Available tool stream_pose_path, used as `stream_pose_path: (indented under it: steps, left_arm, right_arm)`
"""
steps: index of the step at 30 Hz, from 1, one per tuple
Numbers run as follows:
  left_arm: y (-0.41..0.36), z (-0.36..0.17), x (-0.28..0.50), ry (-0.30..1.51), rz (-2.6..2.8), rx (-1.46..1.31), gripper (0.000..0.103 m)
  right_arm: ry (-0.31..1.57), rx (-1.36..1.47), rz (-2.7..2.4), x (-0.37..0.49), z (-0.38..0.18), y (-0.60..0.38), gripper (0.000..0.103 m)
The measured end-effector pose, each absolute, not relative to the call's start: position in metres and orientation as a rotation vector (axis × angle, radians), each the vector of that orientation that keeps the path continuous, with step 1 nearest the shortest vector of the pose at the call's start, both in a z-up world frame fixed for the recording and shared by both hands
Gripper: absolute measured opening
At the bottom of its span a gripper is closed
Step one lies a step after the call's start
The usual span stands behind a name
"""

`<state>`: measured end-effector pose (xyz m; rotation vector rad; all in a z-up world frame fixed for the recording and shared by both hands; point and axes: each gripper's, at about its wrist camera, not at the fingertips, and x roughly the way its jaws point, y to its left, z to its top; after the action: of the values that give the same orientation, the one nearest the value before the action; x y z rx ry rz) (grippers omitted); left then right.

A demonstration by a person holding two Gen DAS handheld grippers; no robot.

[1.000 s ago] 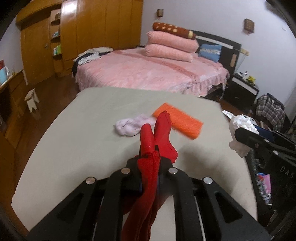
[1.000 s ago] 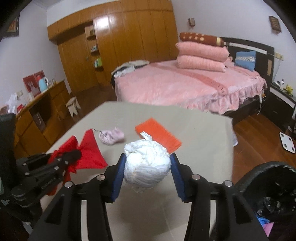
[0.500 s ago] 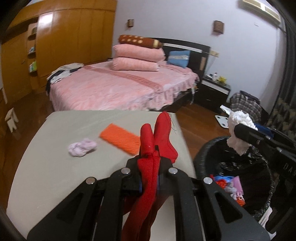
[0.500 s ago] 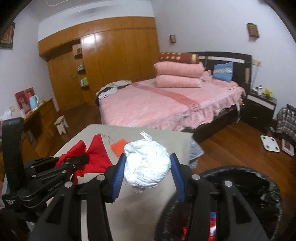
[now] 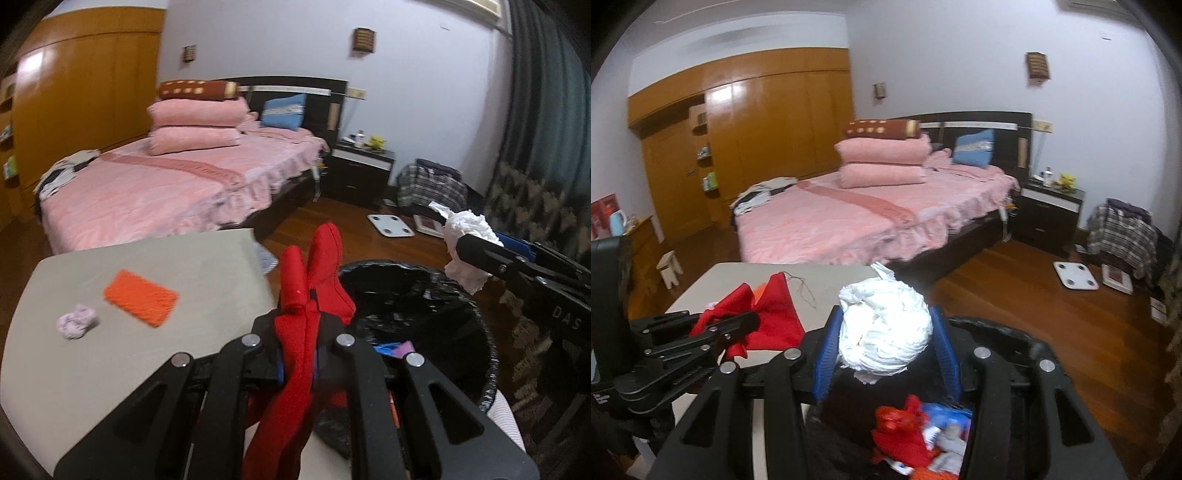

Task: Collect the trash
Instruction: 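Carry the red cloth and white tissue ball with both tools over the bin, then open both tools to drop the red cloth and tissue ball into the bin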

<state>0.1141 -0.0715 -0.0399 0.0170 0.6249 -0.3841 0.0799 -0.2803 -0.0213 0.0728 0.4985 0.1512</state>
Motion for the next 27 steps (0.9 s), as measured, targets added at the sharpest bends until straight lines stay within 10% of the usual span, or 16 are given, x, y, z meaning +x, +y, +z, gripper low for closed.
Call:
stream_pose_path:
  steps: [19,24,27]
  left_arm:
    - [-0.174,-0.079,0.137,0.683,-0.616,0.047,0.010]
    - [-0.179,-0.083,0.141,0.692,-0.647,0.021,0.050]
    - [-0.173,-0.082,0.141,0.687,-0.623,0.032,0.056]
  right_arm:
    - [0.536,0.110,-0.028,0.060,-0.050,-0.368,0.048]
    - [0.561,0.112,-0.046,0.061,-0.059,-0.375,0.055]
    - [0.567,0.117,-0.050,0.060,-0.064,-0.379,0.068]
